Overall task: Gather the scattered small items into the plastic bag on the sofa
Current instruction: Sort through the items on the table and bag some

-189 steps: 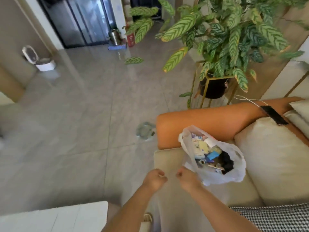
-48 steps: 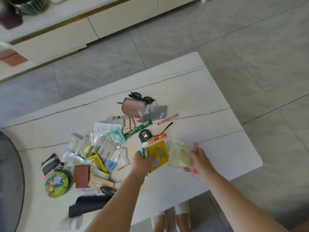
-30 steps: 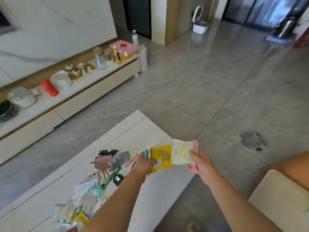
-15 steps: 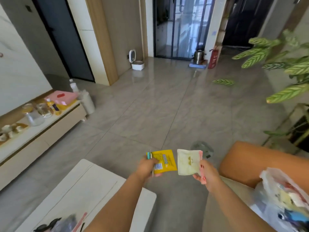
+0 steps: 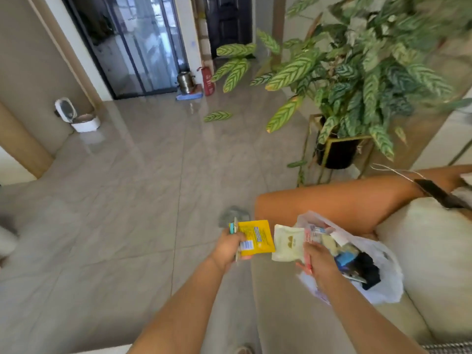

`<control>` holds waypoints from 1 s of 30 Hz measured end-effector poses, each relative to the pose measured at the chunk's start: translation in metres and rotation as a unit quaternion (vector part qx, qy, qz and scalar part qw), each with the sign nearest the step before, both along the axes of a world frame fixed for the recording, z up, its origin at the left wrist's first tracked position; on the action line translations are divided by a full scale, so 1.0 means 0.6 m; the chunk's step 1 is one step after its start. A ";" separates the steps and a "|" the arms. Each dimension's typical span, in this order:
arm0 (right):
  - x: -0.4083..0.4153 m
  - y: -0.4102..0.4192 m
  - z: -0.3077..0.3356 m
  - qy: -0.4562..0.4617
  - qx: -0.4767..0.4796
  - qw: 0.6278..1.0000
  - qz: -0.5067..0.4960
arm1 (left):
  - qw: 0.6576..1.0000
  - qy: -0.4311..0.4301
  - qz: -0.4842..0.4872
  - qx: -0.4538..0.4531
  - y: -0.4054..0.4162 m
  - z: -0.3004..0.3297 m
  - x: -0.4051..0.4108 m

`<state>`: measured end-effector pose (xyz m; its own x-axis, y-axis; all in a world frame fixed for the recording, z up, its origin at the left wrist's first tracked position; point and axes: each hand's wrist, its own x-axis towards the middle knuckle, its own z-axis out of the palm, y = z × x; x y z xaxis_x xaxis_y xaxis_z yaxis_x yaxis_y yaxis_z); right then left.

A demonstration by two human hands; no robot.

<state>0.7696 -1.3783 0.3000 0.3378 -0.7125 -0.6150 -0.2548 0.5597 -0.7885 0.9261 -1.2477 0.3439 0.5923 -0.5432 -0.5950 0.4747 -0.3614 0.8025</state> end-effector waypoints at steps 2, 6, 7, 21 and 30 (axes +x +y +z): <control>-0.034 -0.024 -0.014 0.027 -0.002 0.999 -0.036 | 0.999 0.001 -0.047 0.015 -0.056 -0.007 -0.019; -0.097 -0.071 -0.048 0.061 0.013 0.991 -0.117 | 0.991 -0.002 -0.119 0.053 -0.165 -0.032 -0.051; -0.111 -0.081 -0.057 0.070 0.013 0.988 -0.135 | 0.988 -0.005 -0.139 0.061 -0.192 -0.043 -0.058; -0.140 -0.187 -0.189 0.172 0.130 0.920 -0.327 | 0.930 0.014 -0.292 0.223 -0.444 -0.260 -0.117; -0.130 -0.251 -0.238 0.144 0.106 0.931 -0.319 | 0.926 0.156 -0.297 0.173 -0.518 -0.324 -0.151</control>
